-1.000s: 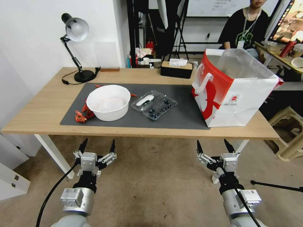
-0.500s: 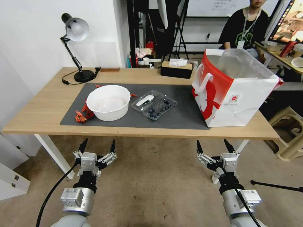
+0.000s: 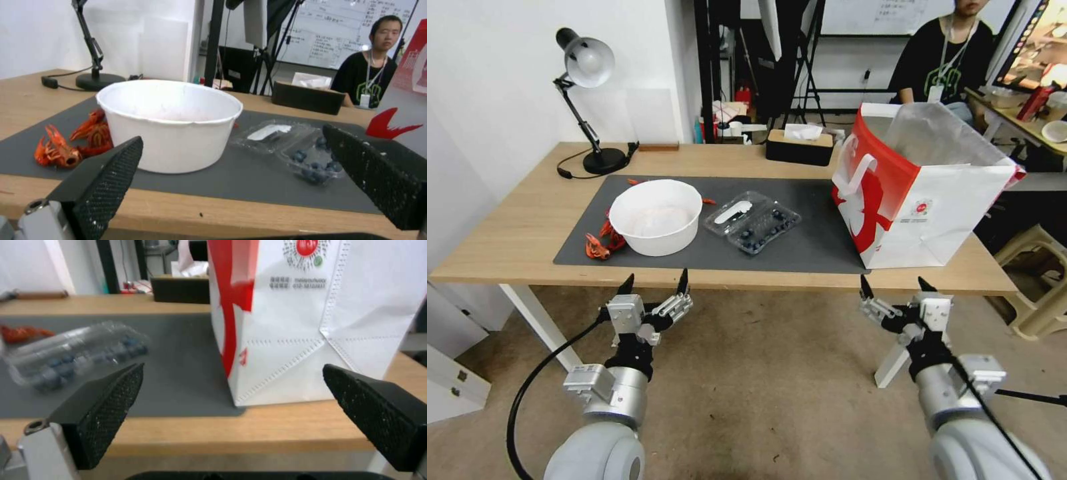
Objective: Close the takeout container lid, then place the container into the takeout bag.
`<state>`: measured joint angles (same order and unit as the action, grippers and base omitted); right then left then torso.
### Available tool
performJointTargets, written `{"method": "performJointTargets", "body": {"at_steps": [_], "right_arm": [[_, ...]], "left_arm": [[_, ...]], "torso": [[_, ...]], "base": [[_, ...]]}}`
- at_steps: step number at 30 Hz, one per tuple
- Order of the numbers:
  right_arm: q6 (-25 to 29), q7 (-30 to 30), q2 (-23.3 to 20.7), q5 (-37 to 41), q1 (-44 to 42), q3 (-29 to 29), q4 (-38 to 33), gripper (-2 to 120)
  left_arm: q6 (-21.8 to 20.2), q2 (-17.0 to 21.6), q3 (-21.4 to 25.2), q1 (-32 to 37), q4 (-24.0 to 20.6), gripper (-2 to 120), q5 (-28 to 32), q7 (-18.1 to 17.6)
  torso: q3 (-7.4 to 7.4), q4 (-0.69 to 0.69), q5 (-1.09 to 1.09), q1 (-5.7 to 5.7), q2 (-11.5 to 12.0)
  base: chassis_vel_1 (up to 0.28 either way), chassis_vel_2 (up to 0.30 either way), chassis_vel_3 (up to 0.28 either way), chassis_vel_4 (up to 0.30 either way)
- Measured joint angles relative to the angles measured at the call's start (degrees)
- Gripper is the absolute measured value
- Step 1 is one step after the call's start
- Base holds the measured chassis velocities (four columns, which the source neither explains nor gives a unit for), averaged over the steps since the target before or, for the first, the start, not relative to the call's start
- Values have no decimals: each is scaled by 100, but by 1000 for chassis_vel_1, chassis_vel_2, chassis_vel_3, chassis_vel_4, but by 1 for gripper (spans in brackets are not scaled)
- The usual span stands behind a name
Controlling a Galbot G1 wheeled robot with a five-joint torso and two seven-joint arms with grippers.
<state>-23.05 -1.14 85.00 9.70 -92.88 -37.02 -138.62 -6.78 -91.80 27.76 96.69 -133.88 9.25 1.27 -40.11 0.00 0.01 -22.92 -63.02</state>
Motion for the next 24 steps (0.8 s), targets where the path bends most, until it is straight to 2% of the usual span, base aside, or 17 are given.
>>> {"method": "performJointTargets", "body": {"at_steps": [7, 11, 16, 19, 24], "right_arm": [[53, -86, -100, 345, 126, 158, -91, 100], [69, -364, -276, 612, 388, 400, -42, 100], [13, -771, -579, 1010, 897, 863, 261, 100], [23, -1100, -776, 1216, 1268, 1402, 705, 100], [-35, -1514, -886, 1318, 1761, 1936, 1210, 100]], "left_arm": [[137, 99, 41, -46, 106, 100, 26, 22], [209, 138, 57, -91, 191, 100, 51, 58], [334, 91, 113, -64, 229, 100, 44, 78], [360, 46, 145, -46, 234, 100, 18, 93], [391, 23, 182, -32, 287, 100, -11, 113]], "torso": [[0, 1, -1, 0, 0], [0, 0, -2, 0, 0], [0, 2, 0, 0, 0], [0, 1, 0, 2, 0], [0, 0, -1, 2, 0]], "base": [[0, 0, 0, 0], [0, 0, 0, 0], [0, 0, 0, 0], [0, 0, 0, 0], [0, 0, 0, 0]]}}
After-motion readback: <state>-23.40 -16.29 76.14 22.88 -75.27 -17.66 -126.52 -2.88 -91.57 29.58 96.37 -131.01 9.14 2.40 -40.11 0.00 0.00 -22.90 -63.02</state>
